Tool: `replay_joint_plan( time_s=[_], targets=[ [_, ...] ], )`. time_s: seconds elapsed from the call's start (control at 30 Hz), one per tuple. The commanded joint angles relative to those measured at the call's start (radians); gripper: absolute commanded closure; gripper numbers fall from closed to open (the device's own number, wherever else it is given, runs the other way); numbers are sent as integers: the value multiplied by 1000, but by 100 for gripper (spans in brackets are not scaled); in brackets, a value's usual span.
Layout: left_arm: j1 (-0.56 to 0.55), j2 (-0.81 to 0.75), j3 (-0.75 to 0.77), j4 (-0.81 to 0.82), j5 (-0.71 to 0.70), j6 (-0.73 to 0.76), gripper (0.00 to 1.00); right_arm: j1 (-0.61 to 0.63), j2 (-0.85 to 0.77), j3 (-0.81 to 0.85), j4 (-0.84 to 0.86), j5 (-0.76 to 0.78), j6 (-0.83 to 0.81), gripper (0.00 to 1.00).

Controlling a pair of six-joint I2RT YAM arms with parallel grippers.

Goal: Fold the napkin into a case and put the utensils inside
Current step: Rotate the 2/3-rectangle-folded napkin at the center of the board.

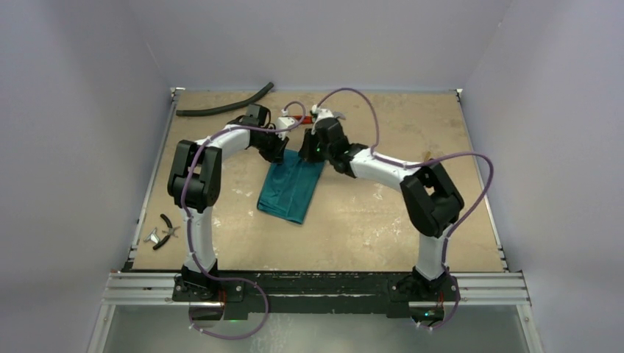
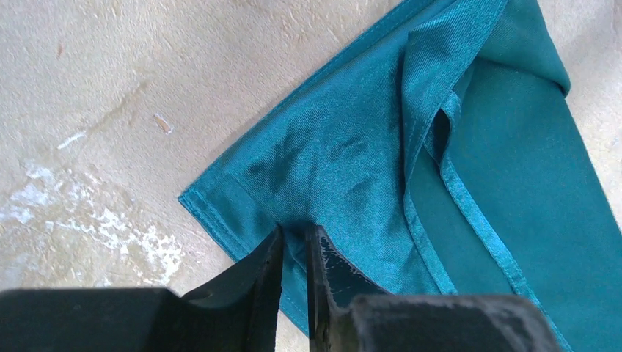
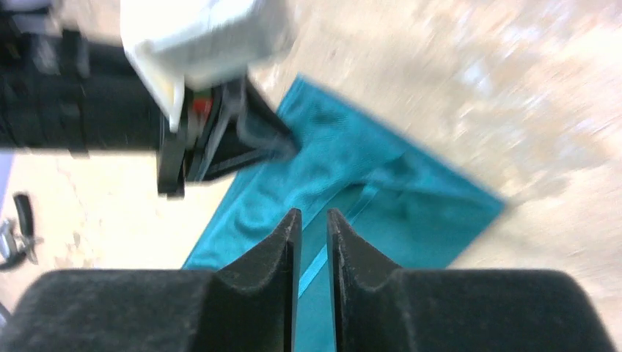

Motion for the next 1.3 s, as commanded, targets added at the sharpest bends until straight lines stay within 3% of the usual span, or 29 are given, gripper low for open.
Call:
replay_joint_plan(
  time_s=[0.0,0.27,0.53,0.7,0.87,1.07,1.27],
  targets=[
    [3,-30,82,-83,25,-30,79,-108,-28,77,-7,-121,-90,80],
    [13,-155,150,-241,91,-37,68,-121,298,475,-142,-389,-287,93],
    [-13,-305,-167,-397,116,232,70,-120,483,661,-202,-563,-295,100],
    [-53,-331,-301,-346,5,324,73,-120,514,663,-198,-574,-284,100],
    [-72,-283,-337,-254,-141,341,76,-130,551,659,-239,-499,-281,100],
    [-72,-219,-333,-136,-315,359,81,-182,433,459,-168,-374,-246,100],
    [-71,-132,-215,-80,-419,365,84,-201,257,199,-151,-296,-253,100]
  ],
)
